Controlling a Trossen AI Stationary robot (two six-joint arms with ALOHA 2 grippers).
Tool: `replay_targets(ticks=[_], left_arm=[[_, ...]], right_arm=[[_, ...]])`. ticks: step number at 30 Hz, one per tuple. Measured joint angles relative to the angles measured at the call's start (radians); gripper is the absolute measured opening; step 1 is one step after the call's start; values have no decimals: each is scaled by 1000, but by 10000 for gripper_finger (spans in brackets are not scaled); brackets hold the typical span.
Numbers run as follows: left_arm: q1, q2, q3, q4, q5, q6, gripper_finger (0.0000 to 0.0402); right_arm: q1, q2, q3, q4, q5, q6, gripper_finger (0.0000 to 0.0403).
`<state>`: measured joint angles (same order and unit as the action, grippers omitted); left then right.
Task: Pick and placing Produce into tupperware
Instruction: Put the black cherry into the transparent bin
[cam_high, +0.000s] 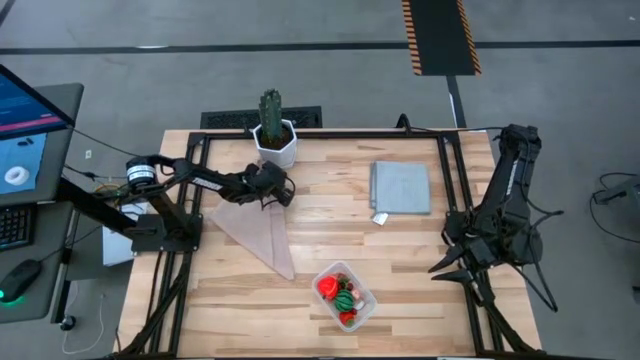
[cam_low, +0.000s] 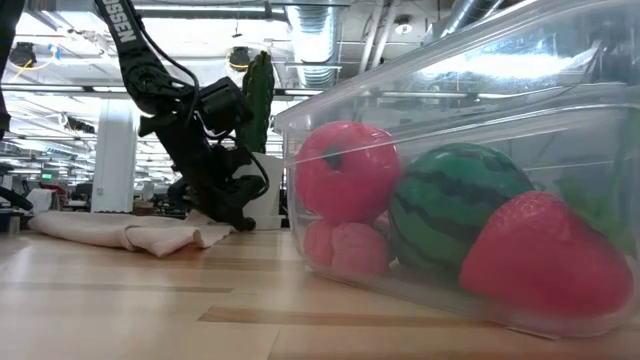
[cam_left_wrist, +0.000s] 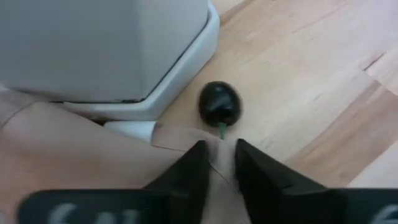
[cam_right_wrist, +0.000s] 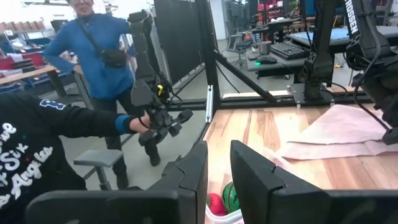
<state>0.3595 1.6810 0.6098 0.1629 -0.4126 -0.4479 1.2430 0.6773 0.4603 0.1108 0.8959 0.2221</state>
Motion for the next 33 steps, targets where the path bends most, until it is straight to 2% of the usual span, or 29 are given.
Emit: replay_targets(ticks=[4, 6, 15, 21, 24, 26, 33], left_arm=[[1, 1, -1, 14, -7, 23, 20], [1, 2, -1, 17, -10, 24, 6], [-18, 1, -1, 31, 46, 37, 2], [-72, 1, -1, 109, 126, 84, 2], [-109, 2, -1, 140, 206, 155, 1], [-136, 1, -1, 125, 236, 150, 1], [-234, -4, -18, 35, 209, 106, 0]], right_arm=[[0, 14, 0, -1, 0, 11, 93], [0, 23, 0, -1, 0, 14, 93], [0, 44, 0, 0, 0, 40, 93], [0, 44, 0, 0, 0, 41, 93], [0, 44, 0, 0, 0, 41, 93], [0, 44, 0, 0, 0, 42, 93], [0, 52, 0, -26, 4, 93, 93]])
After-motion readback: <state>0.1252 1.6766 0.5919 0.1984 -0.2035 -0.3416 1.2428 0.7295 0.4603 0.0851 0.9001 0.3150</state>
